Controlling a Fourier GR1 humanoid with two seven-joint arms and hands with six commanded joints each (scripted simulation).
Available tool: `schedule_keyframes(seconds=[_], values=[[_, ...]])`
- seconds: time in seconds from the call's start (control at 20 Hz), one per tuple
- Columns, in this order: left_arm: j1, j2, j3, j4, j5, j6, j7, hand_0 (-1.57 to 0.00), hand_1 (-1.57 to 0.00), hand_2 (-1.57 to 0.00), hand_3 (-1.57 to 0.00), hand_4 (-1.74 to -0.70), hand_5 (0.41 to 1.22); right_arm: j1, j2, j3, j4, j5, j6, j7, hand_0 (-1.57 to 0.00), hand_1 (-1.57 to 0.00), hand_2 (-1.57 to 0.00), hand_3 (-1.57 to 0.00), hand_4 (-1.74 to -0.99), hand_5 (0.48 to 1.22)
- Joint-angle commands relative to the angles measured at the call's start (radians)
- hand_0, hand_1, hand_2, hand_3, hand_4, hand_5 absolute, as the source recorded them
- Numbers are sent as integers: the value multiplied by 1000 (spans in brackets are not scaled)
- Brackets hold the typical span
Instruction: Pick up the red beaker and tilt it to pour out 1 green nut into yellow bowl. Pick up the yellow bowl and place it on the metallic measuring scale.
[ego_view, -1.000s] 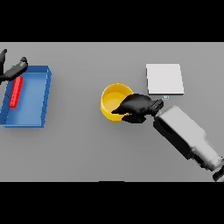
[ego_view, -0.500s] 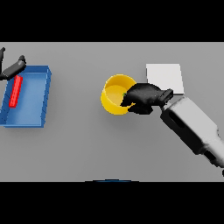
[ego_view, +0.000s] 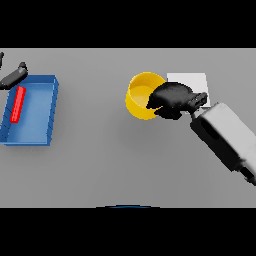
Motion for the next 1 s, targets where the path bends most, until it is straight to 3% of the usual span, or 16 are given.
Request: schedule_keyframes(seconds=[0.0, 0.15, 0.45, 0.65, 0.95], values=[[-1, 1, 0, -3, -2, 1, 0, 1, 1, 1, 1, -788, 754, -4, -15, -17, 14, -6, -2, 9, -1519, -1552, -1568, -1341, -1724, 1220], [-4, -2, 10, 3, 11, -1, 8, 1, 1, 1, 1, -803, 755, -36, -52, -34, 88, 5, -39, -7, -1544, -1561, -1570, -1417, -1726, 1221], [5, 8, 11, -7, 12, 0, 8, 1, 1, 1, 1, -801, 753, -73, -77, -33, 197, 15, -84, -44, -1564, -1568, -1571, -1267, -1723, 1221], [16, 13, 15, -32, 21, 16, 26, 1, 1, 1, 1, -819, 762, -84, -77, -58, 345, 29, -152, -23, -1540, -1460, -1525, -1446, -1727, 1221], [32, 28, 17, -55, 28, 26, 45, 1, 1, 1, 1, -842, 775, -97, -77, -59, 466, 31, -190, -48, -1500, -1344, -1429, -1538, -1730, 1221]])
